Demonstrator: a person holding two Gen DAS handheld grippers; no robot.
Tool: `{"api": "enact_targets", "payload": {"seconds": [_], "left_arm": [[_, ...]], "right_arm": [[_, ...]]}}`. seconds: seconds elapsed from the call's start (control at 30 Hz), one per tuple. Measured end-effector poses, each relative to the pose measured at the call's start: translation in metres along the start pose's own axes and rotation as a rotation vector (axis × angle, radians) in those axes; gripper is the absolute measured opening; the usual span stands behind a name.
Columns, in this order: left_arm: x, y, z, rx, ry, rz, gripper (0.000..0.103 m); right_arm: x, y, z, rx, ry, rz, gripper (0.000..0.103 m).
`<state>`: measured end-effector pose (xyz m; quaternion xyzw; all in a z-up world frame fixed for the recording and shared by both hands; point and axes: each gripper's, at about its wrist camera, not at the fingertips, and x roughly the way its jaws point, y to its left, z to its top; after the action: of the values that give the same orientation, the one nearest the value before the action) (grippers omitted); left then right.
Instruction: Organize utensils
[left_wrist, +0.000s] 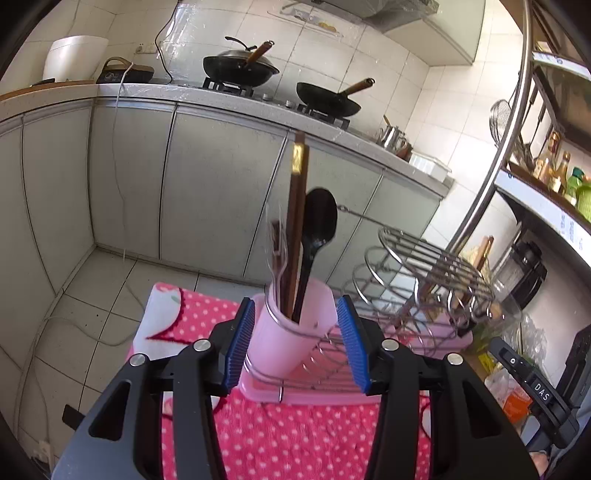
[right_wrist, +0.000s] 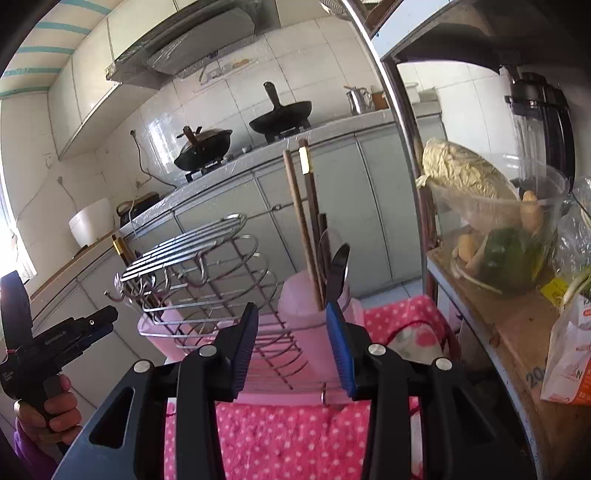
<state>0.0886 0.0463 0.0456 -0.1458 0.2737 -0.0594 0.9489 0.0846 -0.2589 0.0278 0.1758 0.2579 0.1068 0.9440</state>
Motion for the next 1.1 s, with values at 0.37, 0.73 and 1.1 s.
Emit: {"api": "enact_targets", "payload": {"seconds": [0.37, 0.73, 1.1], "left_arm": [[-0.012, -0.024, -0.042, 0.051, 0.086, 0.038, 0.047], [-0.031, -0.039, -0.077, 0.116, 0.092, 0.075, 0.047], [-0.049, -0.042, -0.086, 0.122, 0.082, 0.076, 0.047]], "right_arm": [[-0.005, 0.032, -0.040, -0.068, 0.135, -0.059, 0.049], [-0.021, 0.053, -0.060, -0.117, 0.171, -0.093, 0.049], [-0.035, 0.071, -0.067, -0.155, 0.164, -0.104, 0.049]]}}
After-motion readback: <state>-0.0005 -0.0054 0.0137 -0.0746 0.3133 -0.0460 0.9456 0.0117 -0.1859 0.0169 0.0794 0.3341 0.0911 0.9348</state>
